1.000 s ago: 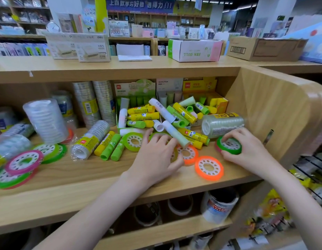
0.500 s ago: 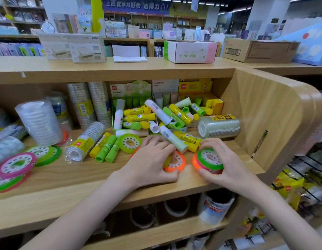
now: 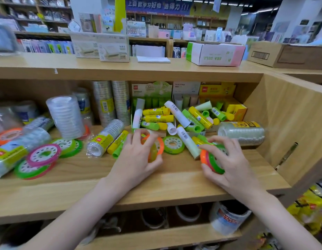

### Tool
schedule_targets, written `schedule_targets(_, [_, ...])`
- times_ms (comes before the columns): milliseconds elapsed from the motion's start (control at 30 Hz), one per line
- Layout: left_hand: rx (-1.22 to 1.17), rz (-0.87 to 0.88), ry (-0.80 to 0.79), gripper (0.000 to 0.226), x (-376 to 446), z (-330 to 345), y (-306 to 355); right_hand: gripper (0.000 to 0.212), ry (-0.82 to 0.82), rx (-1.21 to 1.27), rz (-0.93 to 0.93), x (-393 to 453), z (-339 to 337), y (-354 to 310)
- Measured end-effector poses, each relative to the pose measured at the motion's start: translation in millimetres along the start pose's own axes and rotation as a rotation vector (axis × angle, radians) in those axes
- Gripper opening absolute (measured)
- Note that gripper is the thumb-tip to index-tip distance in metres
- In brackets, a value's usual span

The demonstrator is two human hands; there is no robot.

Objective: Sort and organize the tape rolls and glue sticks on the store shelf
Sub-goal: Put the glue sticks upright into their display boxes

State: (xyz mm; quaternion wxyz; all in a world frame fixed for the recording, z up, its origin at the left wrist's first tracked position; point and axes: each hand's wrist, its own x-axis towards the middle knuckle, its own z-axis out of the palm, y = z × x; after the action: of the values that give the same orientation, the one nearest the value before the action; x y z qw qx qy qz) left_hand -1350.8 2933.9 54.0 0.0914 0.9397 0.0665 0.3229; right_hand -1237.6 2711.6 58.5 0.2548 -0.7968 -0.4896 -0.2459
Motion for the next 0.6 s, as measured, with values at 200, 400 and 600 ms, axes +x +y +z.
schedule_targets(200, [-0.026, 0.08, -0.059, 0.049, 0, 1, -5, 0.039, -0.028, 0.188, -0.097, 25, 16, -18])
schedule_targets(400, [-0.273, -0.044, 0.232, 0.046, 4, -28, -10, 0.046, -0.029, 0.2, -0.192, 64, 39, -37])
schedule_targets(600, [-0.131, -0.223, 0.296, 0.052, -14, -65, -49, 0.052, -0.032, 0.355, -0.267, 98, 63, -60])
